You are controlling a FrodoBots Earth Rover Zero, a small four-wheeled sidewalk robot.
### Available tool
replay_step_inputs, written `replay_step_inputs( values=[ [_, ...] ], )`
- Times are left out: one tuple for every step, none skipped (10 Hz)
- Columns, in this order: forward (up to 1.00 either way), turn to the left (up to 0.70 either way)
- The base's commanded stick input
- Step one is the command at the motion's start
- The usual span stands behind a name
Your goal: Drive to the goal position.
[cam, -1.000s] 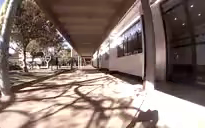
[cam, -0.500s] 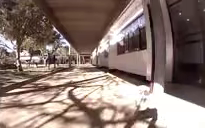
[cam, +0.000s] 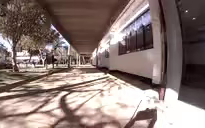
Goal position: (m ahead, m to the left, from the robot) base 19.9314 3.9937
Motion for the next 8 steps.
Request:
replay_step_inputs(
  values=[
    [0.78, 0.00],
    [0.78, 0.00],
    [0.78, 0.00],
    [0.78, 0.00],
    [0.78, 0.00],
    [0.78, 0.00],
    [0.78, 0.00],
    [0.78, 0.00]
  ],
)
